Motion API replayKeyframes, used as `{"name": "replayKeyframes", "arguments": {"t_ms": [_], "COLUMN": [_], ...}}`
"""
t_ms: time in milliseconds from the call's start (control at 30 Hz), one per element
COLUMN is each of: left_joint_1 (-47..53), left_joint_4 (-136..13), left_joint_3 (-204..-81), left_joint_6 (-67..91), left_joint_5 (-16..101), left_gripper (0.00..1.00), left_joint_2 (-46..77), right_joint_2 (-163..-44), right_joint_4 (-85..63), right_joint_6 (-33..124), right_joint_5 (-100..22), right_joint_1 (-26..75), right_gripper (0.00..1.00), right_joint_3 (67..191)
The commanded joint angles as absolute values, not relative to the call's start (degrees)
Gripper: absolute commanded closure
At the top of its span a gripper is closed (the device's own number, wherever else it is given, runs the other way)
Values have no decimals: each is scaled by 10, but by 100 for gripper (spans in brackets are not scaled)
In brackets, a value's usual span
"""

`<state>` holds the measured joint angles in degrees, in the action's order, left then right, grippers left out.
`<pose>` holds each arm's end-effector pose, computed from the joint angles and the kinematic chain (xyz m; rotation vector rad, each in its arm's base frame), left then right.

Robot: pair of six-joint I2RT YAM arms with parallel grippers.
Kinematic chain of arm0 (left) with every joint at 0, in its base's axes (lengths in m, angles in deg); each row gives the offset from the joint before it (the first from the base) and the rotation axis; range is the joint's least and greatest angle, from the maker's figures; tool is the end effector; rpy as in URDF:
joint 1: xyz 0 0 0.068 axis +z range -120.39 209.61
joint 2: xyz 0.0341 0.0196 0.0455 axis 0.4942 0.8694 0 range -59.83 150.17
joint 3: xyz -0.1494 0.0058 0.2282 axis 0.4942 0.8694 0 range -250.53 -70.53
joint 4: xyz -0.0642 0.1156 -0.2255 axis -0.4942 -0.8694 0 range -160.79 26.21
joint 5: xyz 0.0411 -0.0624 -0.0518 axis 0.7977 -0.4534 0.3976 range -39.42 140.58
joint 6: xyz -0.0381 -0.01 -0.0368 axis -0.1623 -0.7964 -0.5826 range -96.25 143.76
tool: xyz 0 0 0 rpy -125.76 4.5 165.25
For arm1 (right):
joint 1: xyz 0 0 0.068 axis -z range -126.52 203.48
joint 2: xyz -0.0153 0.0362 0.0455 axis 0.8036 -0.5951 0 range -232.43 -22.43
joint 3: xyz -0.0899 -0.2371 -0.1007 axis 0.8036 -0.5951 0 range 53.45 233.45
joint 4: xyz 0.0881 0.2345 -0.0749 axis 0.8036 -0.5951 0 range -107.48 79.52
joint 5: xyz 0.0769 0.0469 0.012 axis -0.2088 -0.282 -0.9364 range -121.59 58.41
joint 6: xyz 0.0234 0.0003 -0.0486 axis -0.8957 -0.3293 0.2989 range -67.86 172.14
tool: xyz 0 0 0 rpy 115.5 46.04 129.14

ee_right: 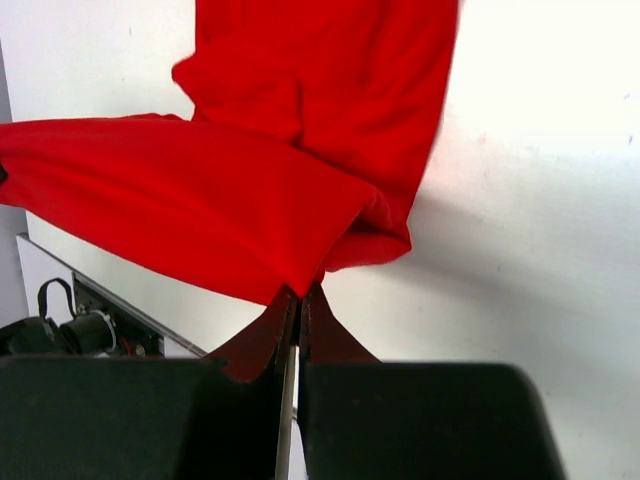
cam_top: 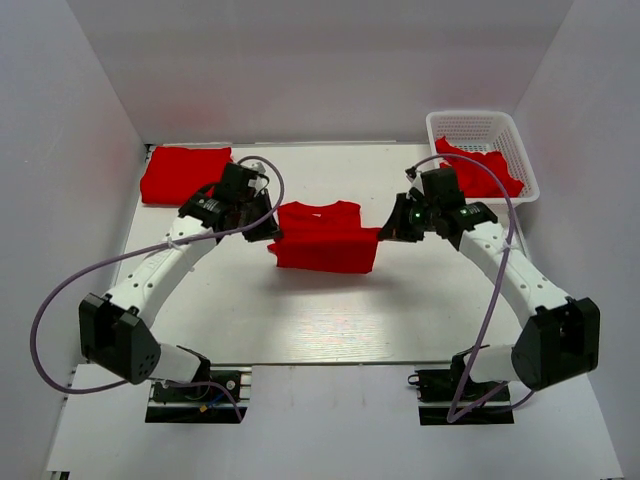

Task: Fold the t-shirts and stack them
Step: Fold the long partially folded tshirt into a neat square

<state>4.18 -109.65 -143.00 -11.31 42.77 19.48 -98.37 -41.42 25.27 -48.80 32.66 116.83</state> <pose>0.2575 -0.1279 0.3164 -0.1574 2.5789 -0.5915 0.2640 0.1115 0.3005 -0.0293 2.4147 0.7522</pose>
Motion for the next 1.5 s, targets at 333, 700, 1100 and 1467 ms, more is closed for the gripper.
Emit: {"name": "replayKeyframes", "arguments": {"t_ms": [333,700,1100,1467], "left_joint_1": [87,128,163,178], "left_joint_4": [-1078,-1070,-1041,-1031], "left_joint_3": [-1541,-1620,-1710,-1777], "left_joint_6": [-96,-71,-54,23], "left_joint_5": [518,487,415,382], "left_gripper": [100,100,49,0], "left_joint_2": [309,435,572,603], "right_joint_2": [-1127,-1260,-1382,-1431], "right_joint_4": [-354,-326,-306,-274], "right_joint_6": [282,263,239,270], "right_joint_5": [-500,-525,-507,-490], "right_joint_1": [362,382,388,386], "right_gripper": [100,100,91,10], "right_joint_3": [1293,1382,1463,1559]}}
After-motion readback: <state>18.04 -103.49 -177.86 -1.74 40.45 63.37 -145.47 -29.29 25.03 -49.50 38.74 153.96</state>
